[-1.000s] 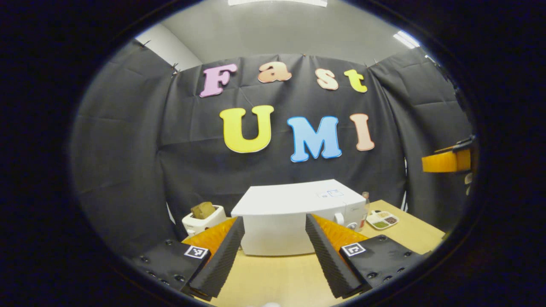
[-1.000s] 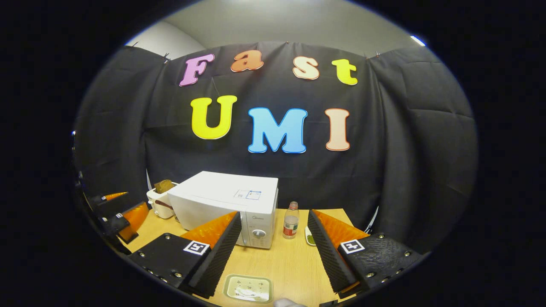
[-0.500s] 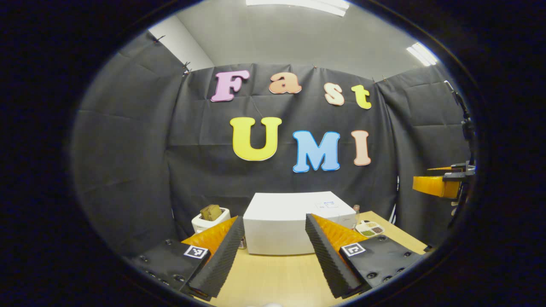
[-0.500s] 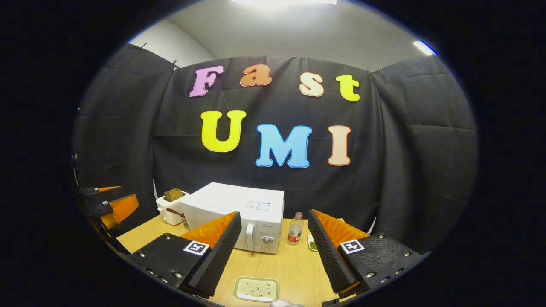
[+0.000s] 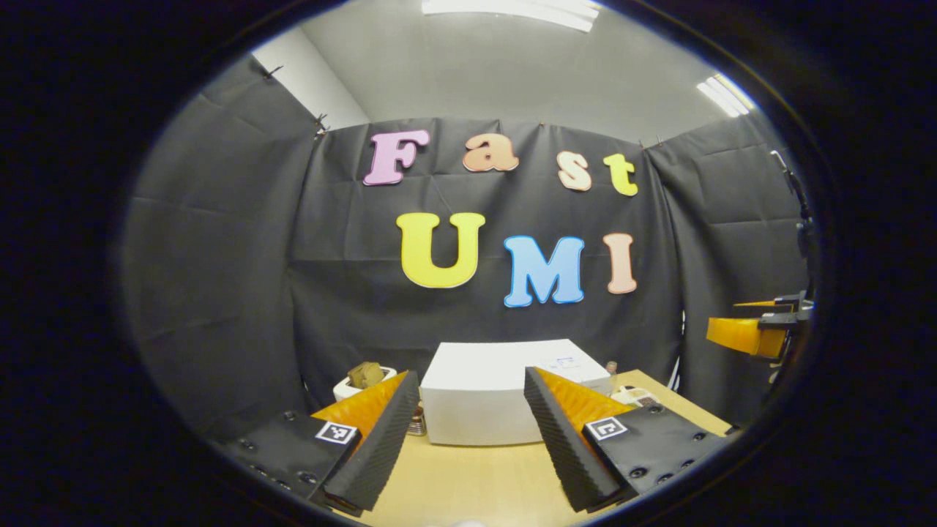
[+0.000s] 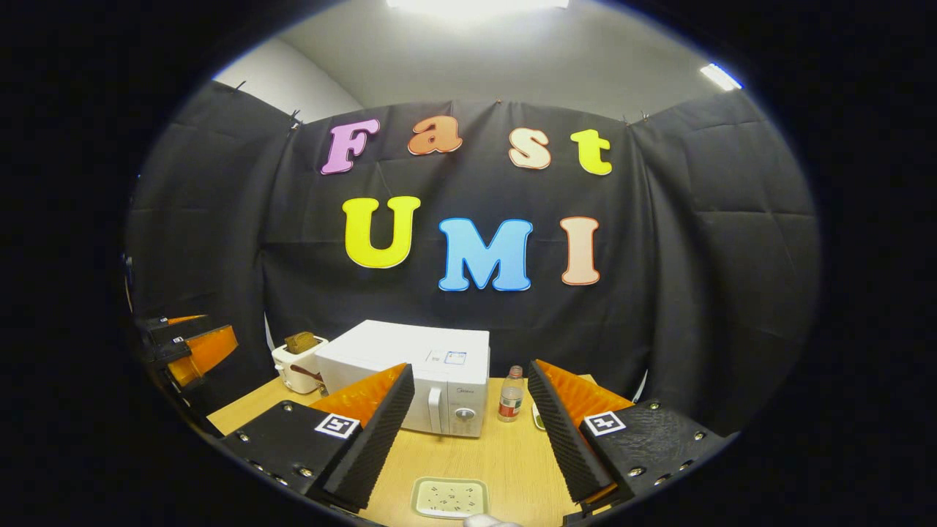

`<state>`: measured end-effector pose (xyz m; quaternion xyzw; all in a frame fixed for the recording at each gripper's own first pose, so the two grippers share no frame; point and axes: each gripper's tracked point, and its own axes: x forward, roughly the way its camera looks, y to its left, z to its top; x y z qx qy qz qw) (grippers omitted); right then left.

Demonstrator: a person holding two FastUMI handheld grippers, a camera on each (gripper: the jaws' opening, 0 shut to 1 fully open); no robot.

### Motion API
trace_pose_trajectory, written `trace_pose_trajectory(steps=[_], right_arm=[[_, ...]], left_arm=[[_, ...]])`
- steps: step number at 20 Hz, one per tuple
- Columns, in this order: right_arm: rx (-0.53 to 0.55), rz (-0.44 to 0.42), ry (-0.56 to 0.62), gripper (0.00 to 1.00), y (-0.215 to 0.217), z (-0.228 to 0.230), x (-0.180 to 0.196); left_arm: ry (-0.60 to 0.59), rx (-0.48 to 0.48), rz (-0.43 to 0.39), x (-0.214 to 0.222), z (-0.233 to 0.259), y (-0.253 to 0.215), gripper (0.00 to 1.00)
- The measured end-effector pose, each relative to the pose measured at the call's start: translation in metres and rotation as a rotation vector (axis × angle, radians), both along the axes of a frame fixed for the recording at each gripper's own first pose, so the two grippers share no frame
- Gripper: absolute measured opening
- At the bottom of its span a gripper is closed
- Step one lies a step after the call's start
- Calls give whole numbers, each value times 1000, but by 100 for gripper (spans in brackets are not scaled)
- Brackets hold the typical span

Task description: Open the microwave oven with the left hand, put the food in, and close the microwave oven.

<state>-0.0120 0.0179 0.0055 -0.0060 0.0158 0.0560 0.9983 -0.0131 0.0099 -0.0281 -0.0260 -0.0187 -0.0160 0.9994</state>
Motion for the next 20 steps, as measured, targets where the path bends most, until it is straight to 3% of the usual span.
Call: trace_pose_trajectory(steps=[20], right_arm=[[34,-70,-39,96,-14,12,15]], left_arm=[[-25,-30,29,19,20,22,100]])
